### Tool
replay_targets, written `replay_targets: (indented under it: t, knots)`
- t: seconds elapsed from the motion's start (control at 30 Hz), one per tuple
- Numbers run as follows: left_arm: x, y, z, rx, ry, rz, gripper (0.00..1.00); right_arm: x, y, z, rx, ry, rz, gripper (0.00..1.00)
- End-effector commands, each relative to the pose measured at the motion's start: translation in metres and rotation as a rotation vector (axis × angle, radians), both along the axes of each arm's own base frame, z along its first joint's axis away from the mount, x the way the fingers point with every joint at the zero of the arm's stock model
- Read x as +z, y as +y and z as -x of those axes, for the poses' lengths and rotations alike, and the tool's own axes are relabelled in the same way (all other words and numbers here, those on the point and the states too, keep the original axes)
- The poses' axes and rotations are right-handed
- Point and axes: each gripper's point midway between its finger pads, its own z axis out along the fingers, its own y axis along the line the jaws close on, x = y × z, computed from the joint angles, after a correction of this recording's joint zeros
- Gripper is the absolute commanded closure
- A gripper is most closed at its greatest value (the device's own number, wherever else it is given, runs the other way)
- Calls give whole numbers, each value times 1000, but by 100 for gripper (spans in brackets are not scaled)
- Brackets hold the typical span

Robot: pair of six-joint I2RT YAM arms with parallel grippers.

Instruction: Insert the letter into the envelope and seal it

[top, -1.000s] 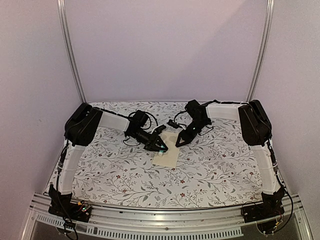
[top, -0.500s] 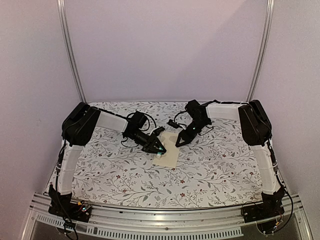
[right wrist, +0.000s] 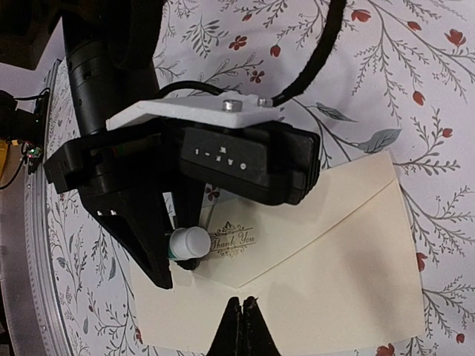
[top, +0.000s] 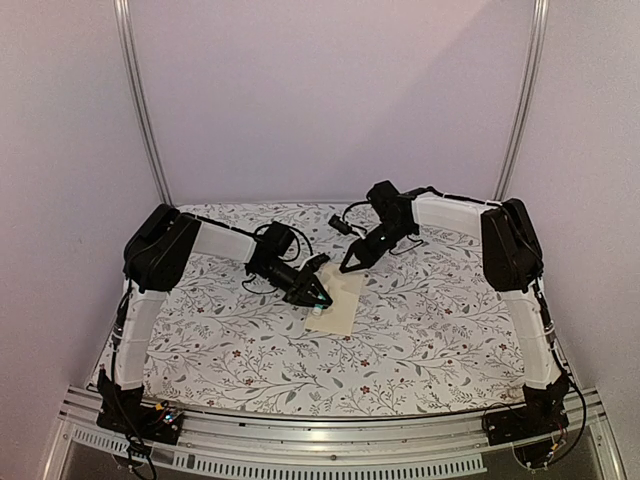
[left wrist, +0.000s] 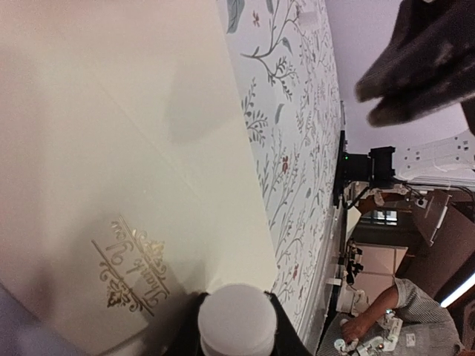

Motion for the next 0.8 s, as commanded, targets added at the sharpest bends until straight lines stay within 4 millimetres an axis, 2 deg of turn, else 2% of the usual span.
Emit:
replay_targets:
  t: [0.0,0.33,0.47,0.57,0.77]
  knots:
    - [-30,15,0,45,14,-146,100,-9,15,3,14,41,-32,100]
    - [-28,16,0,47,17,-146,100,-32,32,9,30,71,-24,100]
    - [-27,17,0,50,16,-148,100,-55,26,5,-5,69,45,100]
    - [-27,17,-1,54,14,-148,100,-72,18,9,-11,85,88,100]
    - [-27,15,-4,64,9,-142,100,-77,12,28,18,136,100,100]
